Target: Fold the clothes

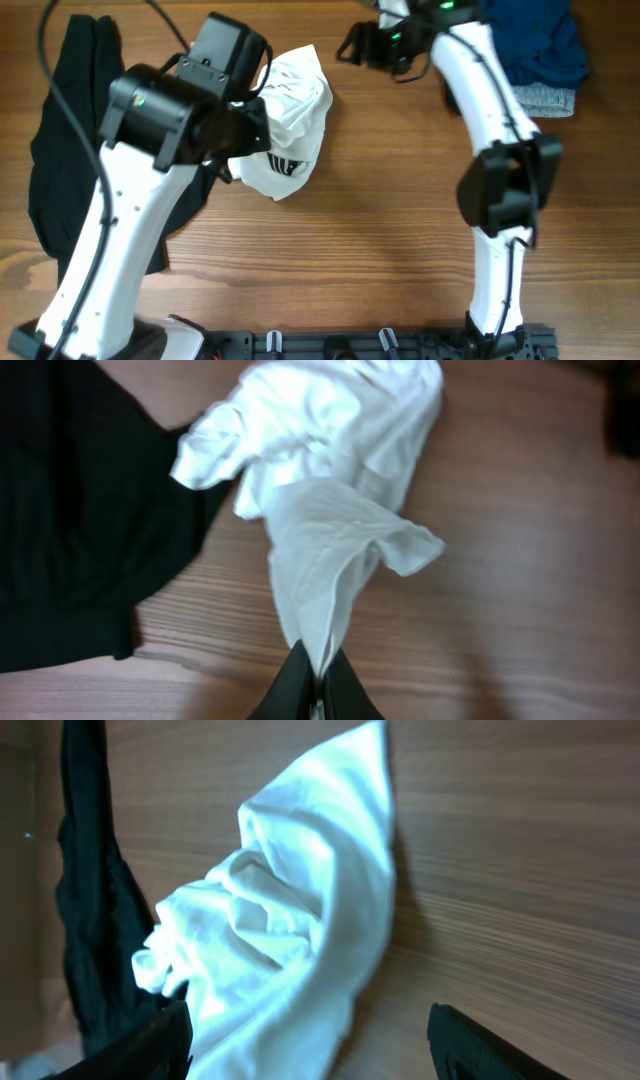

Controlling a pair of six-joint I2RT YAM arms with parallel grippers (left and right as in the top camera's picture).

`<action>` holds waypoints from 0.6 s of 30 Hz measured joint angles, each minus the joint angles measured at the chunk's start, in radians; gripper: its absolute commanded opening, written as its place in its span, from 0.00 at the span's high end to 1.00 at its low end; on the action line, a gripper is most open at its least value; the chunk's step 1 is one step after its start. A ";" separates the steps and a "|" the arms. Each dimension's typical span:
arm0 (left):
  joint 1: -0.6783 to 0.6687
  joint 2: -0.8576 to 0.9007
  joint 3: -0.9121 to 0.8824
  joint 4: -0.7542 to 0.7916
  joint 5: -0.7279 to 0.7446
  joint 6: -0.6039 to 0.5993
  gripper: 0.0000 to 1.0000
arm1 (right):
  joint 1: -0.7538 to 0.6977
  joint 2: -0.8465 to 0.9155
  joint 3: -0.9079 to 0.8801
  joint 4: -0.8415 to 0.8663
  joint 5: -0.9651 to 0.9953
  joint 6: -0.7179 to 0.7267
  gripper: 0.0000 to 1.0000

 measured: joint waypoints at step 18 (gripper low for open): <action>0.000 -0.079 0.000 0.002 -0.179 -0.072 0.96 | 0.072 0.177 -0.066 0.222 -0.179 0.247 0.28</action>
